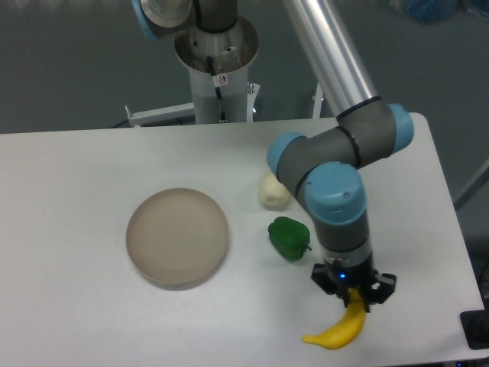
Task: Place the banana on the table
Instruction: 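Carry the yellow banana in the gripper and lower it toward the table, then set the banana down on the table beside the green pepper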
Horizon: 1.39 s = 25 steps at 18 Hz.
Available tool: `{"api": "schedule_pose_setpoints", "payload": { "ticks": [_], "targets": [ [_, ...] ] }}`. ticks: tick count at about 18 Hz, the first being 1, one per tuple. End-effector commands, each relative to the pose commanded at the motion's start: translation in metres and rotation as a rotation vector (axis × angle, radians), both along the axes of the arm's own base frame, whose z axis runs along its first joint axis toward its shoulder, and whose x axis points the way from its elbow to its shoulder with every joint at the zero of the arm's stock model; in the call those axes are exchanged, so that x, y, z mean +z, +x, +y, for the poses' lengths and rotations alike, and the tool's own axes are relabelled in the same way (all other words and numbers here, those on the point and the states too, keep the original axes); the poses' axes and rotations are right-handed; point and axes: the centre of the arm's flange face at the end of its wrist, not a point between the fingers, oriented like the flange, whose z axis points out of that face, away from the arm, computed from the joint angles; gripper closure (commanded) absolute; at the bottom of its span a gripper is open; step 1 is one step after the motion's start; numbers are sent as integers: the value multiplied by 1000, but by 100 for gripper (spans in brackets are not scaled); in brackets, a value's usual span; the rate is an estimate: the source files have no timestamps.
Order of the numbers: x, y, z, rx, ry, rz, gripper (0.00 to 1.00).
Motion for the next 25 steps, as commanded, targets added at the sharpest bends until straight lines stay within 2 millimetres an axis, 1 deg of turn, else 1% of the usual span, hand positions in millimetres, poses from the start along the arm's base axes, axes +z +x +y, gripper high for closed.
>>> {"api": "schedule_pose_setpoints", "payload": {
  "ticks": [3, 6, 7, 8, 9, 10, 12, 13, 16, 18, 19, 20, 22, 23, 25],
  "targets": [
    [-10, -1, 4, -179, -59, 26, 61],
    [-7, 0, 4, -295, -84, 45, 61],
    [-6, -1, 5, -358, -103, 58, 61],
    [-9, -1, 5, -473, -141, 77, 61],
    [-18, 0, 4, -573, -183, 84, 61],
    [-20, 1, 4, -619, -199, 88, 61],
    [-23, 14, 8, -678, -196, 78, 61],
    [-29, 23, 6, -724, -198, 61, 61],
    [-28, 36, 2, -767, -167, 29, 61],
    [-41, 46, -1, -786, -186, 7, 61],
    [-42, 50, -5, -808, -192, 3, 61],
    [-46, 51, -9, -818, -199, -6, 61],
    [-47, 55, -12, -812, -200, -18, 61],
    [-52, 57, -17, -810, -206, -29, 61],
    [-52, 58, -18, -809, -205, -32, 61]
  ]
}}
